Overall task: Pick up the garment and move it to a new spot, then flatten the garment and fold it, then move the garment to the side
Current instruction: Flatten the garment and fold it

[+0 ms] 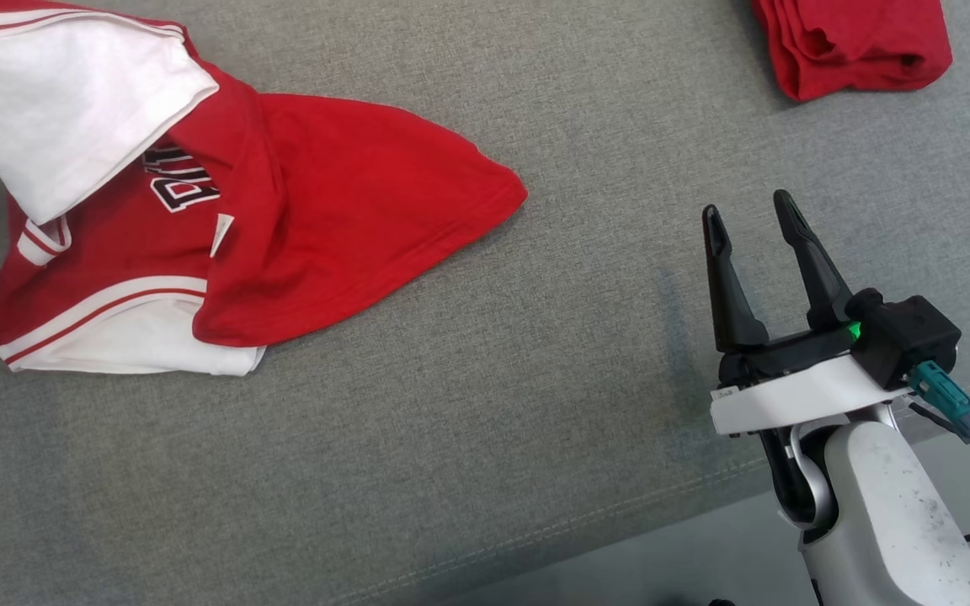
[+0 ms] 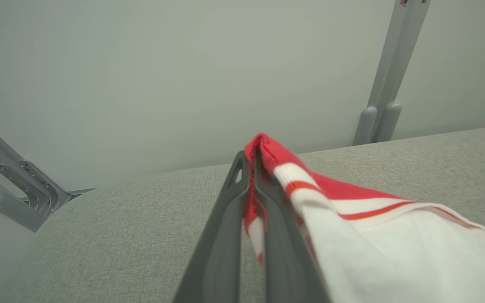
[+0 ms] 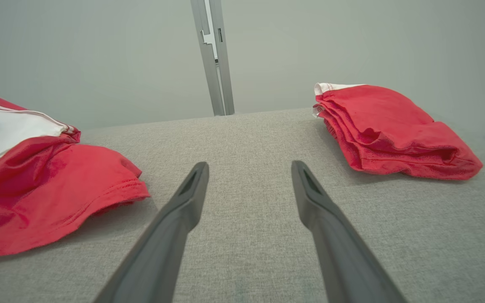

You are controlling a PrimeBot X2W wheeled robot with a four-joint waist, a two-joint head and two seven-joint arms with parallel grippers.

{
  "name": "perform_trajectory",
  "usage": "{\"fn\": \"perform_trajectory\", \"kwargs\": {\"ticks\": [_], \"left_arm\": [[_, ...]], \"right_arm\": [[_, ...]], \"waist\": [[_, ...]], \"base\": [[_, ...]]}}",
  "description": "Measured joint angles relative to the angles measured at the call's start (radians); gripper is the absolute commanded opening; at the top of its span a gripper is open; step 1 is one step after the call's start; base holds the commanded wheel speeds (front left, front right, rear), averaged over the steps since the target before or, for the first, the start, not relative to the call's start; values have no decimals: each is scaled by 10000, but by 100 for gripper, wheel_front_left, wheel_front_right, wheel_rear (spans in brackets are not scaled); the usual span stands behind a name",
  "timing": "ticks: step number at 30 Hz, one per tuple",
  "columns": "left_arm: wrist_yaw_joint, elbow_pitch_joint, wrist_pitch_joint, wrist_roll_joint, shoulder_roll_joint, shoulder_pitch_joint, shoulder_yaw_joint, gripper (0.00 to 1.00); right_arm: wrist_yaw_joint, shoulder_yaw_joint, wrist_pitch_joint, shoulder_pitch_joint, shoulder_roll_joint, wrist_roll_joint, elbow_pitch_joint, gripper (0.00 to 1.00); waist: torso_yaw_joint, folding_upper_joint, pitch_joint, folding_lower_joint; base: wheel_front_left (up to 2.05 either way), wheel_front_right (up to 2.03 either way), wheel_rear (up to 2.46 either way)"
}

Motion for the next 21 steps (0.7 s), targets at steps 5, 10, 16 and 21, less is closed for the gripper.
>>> {"fn": "perform_trajectory", "kwargs": {"ticks": [5,10,16,21], "left_arm": [[-608,489,128,-422,199,172,211,100],[-1011,861,941,-734,322,337,165,100],[-1177,600,1108,-1158,119,704,107,100],[-1220,-119,414,-1530,-635,1610,121,100]], "right_arm": [[0,77,0,-56,0,-58,31,100],[0,115,0,-54,4,-132,123,100],[0,385,0,33,0,-309,314,100],[0,1131,0,112,10,-487,662,100]], "waist": [[80,0,32,0],[369,0,-133,0],[873,0,-506,-1],[1495,0,-912,-1]], "base": [[0,0,0],[0,0,0],[0,0,0],[0,0,0]]}}
